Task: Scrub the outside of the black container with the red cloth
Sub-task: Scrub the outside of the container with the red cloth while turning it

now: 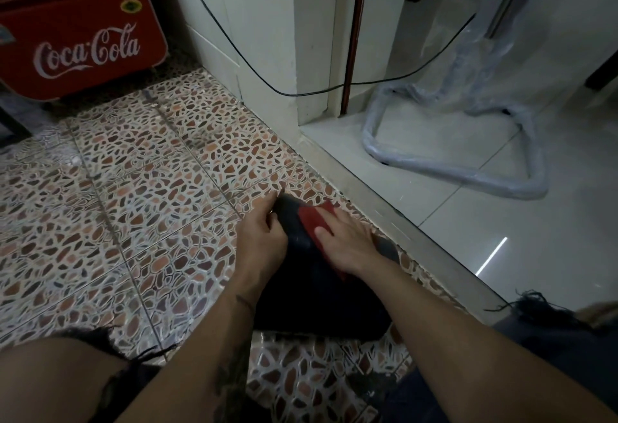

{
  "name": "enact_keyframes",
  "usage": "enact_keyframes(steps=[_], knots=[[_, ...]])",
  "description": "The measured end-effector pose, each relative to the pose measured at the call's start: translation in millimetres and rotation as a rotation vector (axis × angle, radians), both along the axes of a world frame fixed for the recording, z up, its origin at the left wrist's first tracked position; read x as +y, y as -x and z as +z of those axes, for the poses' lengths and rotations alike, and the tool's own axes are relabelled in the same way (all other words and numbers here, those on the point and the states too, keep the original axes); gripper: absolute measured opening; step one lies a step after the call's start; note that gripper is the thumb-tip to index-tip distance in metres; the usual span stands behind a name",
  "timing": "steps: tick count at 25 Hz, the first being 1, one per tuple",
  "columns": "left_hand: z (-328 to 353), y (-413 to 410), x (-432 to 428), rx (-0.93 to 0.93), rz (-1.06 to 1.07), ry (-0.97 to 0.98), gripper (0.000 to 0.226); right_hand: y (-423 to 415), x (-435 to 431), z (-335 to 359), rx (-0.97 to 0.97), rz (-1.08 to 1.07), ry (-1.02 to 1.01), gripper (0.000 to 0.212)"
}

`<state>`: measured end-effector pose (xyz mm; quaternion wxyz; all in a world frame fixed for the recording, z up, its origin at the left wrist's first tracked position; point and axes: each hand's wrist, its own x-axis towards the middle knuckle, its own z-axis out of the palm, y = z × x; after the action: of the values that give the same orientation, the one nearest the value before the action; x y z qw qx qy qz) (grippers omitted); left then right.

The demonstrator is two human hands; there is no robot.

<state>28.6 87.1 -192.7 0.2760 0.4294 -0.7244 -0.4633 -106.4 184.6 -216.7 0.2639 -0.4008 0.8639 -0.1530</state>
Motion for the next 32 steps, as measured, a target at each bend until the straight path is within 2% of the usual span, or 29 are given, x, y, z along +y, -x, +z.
enact_keyframes(steps=[2,5,10,12,14,16,19,22,24,27,32], knots=[[-3,-1,6,0.019,0.041,0.096,0.047,-6,-10,10,0.023,0.050,0.112,0.055],[-12,-10,7,0.004,0.116,0.136,0.054,-9,10,4,0.080,0.090,0.127,0.057],[3,-10,7,-0.169,0.012,0.118,0.070,23,43,-19,0.140,-0.211,-0.069,0.058],[3,-9,8,-0.201,0.003,0.126,0.069,23,41,-16,0.119,-0.270,-0.121,0.059],[-2,-9,8,-0.192,0.056,0.148,0.056,6,33,-9,0.106,-0.200,-0.064,0.058],[-5,-9,7,-0.137,0.109,0.146,0.047,-19,25,-7,0.112,-0.024,0.071,0.058],[-14,-13,8,-0.087,0.096,0.144,0.052,-27,15,-7,0.099,0.071,0.181,0.061],[-14,-16,7,-0.073,0.100,0.126,0.055,-5,9,-12,0.192,-0.089,0.023,0.061],[-12,-15,10,-0.061,0.094,0.113,0.051,16,5,-10,0.124,-0.213,-0.158,0.061],[-14,-10,11,-0.002,0.126,-0.037,0.045,27,-15,-3,-0.011,-0.258,-0.223,0.061],[-15,9,-14,0.213,0.233,-0.516,0.047,-15,-21,-1,0.018,0.042,0.111,0.066]])
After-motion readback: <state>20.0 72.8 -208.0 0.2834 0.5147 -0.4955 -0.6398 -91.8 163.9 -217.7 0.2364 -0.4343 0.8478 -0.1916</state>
